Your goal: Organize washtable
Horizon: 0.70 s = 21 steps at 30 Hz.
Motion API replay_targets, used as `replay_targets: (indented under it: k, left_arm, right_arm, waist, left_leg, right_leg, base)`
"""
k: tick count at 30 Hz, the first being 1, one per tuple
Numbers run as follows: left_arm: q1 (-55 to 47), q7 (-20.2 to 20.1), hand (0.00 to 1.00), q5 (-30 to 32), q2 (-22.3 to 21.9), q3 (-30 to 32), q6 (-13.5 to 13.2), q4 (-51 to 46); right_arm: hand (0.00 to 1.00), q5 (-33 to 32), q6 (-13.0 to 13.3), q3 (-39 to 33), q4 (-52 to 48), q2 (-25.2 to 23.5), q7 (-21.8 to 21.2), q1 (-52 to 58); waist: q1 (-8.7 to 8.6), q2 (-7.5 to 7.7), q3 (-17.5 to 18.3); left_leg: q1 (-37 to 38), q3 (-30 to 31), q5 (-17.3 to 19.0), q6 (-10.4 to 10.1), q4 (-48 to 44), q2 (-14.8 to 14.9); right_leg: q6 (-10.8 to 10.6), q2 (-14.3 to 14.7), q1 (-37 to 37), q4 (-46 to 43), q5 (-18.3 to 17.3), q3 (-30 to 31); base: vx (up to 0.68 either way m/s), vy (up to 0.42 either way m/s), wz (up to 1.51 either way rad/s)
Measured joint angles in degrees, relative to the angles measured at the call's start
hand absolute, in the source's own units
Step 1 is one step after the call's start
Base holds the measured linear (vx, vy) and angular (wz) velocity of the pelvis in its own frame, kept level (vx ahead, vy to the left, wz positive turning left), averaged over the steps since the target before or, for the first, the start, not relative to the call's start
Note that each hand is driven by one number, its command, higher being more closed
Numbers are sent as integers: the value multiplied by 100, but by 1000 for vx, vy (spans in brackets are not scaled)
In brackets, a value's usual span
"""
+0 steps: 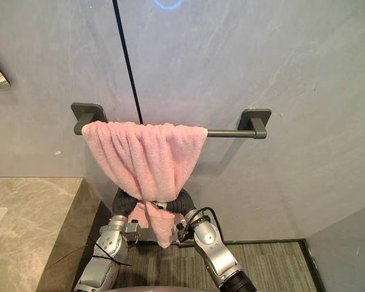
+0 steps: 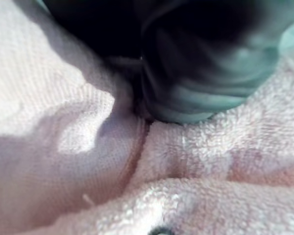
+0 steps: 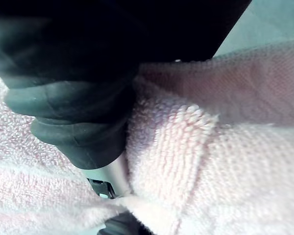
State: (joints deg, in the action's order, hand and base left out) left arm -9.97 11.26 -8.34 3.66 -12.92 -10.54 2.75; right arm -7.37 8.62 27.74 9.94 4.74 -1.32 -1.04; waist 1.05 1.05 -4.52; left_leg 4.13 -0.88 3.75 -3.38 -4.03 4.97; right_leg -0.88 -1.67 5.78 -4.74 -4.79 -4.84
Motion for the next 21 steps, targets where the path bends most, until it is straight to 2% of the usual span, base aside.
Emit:
replay_targets:
  k: [7,17,21]
  left_arm:
    - [24,-50,100,2,-149,-20,0,-4]
    - [263,-239,100,4,-474,-293,-4,-355]
    - [281,-249,100,4,-568,-357,-3,-433]
  right_arm:
    - [100,124,2,-460,-47,-274,114,115]
    - [100,141,6,-1235,-1042,-719,286,716]
    - [100,143,6,-1323,-1213,-826,385,822]
  waist:
    - [1,0,0]
    - [-14,-3,-2]
    - [-12,-10,0]
  left_leg:
    - [68,-9,0,0,17,-2]
    - [197,-125,2,2,161,1]
    - [222,-234,2,1,150,10]
  right_leg:
    - [-1,-4,38,-2,7,1]
    - [-26,-14,82,12,18,92]
    - [-32,-10,49,12,18,178]
  base:
    - [0,0,0]
    - [-13,1,-5]
    - [19,5,-12]
